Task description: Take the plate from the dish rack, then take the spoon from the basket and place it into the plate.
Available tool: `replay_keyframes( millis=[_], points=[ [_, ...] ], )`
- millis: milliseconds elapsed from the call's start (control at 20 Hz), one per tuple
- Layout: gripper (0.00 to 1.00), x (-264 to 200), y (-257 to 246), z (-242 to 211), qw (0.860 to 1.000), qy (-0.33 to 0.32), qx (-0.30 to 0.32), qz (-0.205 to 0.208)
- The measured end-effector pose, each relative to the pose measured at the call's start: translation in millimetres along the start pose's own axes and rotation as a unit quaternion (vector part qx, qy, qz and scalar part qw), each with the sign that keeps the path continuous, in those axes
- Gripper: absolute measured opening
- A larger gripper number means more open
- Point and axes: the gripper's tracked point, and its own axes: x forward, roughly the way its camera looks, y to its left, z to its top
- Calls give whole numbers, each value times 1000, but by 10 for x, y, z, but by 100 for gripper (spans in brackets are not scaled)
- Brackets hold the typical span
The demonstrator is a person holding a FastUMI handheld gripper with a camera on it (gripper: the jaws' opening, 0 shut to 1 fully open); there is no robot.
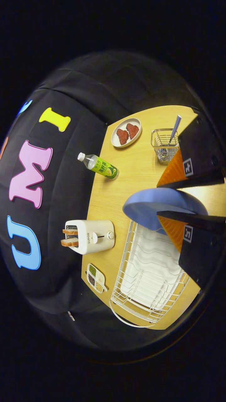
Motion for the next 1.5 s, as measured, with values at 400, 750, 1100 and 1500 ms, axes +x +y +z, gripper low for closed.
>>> replay_keyframes(
  millis=[400,750,1100,1500],
  points=[
    [26,52,-74,116,998,-3,30,-50],
    [22,-42,-128,357,995,-62,17,-78],
    [21,-78,-209,363,992,-57,29,-110],
    [21,-208,-126,590,980,-103,-57,-158]
  ],
)
